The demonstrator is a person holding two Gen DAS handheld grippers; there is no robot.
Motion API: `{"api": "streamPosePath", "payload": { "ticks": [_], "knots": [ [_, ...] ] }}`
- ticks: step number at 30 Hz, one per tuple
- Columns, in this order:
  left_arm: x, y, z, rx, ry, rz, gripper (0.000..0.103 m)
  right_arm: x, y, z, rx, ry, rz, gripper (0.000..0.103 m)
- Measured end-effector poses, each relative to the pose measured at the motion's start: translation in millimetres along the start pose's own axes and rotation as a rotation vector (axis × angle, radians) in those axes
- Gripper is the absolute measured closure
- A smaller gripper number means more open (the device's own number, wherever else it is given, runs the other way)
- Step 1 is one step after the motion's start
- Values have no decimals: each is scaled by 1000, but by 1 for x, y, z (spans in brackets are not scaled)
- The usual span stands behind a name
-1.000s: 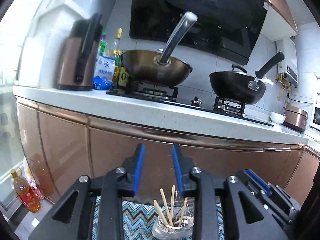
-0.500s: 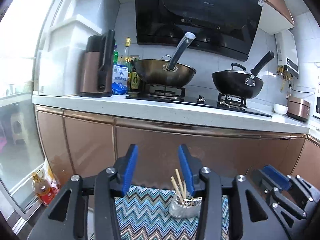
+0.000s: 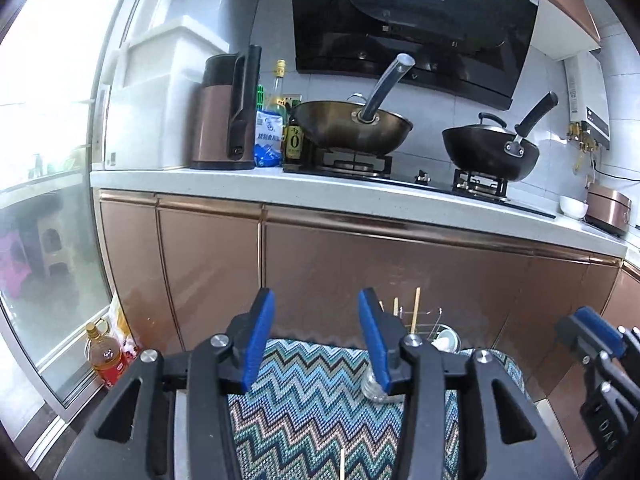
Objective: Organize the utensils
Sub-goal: 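Withdraw both open tools up from the wire holder, then move both tools down toward the last loose chopsticks on the mat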
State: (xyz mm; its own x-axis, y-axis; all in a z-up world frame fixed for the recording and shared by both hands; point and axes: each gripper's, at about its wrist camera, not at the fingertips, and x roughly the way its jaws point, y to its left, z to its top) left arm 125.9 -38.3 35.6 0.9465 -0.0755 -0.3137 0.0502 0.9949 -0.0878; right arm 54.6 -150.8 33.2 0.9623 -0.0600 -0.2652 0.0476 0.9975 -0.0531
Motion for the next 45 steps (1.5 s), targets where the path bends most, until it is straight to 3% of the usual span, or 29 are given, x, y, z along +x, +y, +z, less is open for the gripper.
{"api": "streamPosePath", "payload": {
  "ticks": [11, 14, 26, 45],
  "knots": [
    [-10, 18, -15, -16, 31, 25, 61, -11, 5, -7, -17, 13, -7, 79],
    [-13, 25, -18, -28, 31, 36, 53, -13, 7, -9, -19, 15, -8, 79],
    [-19, 42, -29, -47, 52, 62, 51, -20, 14, -12, -38, 18, -9, 69],
    [-22, 35, -45, 4, 59, 126, 51, -7, 18, -25, -45, 71, 18, 69]
  ]
}}
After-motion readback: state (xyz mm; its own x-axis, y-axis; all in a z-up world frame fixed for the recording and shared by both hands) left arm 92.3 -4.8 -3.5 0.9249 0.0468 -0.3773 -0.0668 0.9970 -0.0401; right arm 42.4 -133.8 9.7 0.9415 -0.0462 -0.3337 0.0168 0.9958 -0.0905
